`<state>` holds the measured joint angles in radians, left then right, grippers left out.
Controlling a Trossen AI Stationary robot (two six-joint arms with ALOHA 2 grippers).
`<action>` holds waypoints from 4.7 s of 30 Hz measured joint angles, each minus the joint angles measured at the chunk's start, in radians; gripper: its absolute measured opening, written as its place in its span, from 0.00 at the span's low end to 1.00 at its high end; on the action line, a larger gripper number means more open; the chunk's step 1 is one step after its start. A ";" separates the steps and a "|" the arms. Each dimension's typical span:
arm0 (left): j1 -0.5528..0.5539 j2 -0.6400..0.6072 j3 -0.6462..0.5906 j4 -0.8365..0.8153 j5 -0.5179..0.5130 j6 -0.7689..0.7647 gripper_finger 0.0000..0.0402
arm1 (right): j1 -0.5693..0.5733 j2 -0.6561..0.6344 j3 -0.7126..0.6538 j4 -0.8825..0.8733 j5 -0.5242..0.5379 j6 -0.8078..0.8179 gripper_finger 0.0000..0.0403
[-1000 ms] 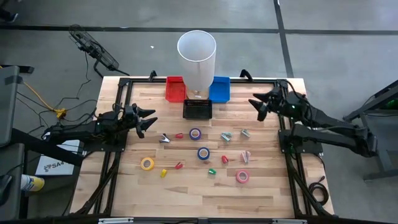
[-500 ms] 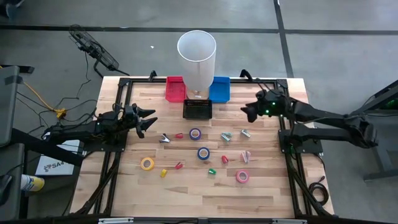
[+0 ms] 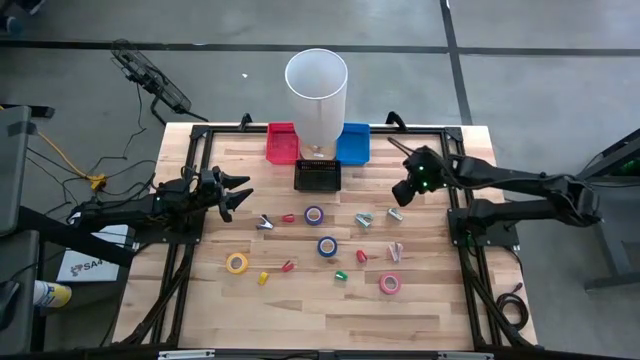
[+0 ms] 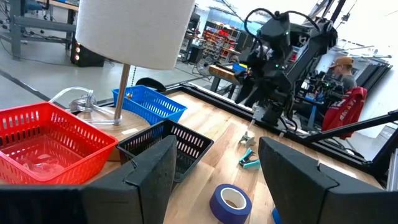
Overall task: Pick and place Stapler, Stapler remover, tape
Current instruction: Put the gray staple remover into the blue bin
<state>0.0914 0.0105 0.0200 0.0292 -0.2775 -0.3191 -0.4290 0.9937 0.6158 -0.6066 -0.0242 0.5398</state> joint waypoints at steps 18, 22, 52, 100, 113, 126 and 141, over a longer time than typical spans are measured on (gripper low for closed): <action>0.000 0.000 0.000 0.000 0.000 0.000 0.56 | 0.164 0.185 0.008 -0.038 -0.008 -0.168 0.80; 0.000 0.000 0.000 0.000 0.000 0.000 0.56 | 0.212 0.186 -0.017 -0.019 0.011 -0.200 0.80; 0.000 0.000 0.000 0.000 0.000 0.000 0.56 | 0.302 0.330 -0.152 0.261 0.114 -0.208 0.80; 0.000 0.000 0.000 0.000 0.000 0.000 0.56 | 0.036 0.419 0.204 0.340 0.045 -0.070 0.26; 0.000 0.000 0.000 0.000 0.000 0.000 0.56 | -0.162 0.610 0.260 0.628 0.045 0.301 0.26; 0.000 0.000 0.000 0.000 0.000 0.000 0.56 | -0.207 0.743 0.317 0.723 0.095 0.266 0.27; 0.000 0.000 0.000 0.000 0.000 0.000 0.56 | -0.212 0.755 0.367 0.591 0.127 0.219 0.42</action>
<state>0.0912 0.0105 0.0200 0.0292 -0.2779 -0.3193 -0.6415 1.7485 0.9829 -0.0154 0.1029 0.7589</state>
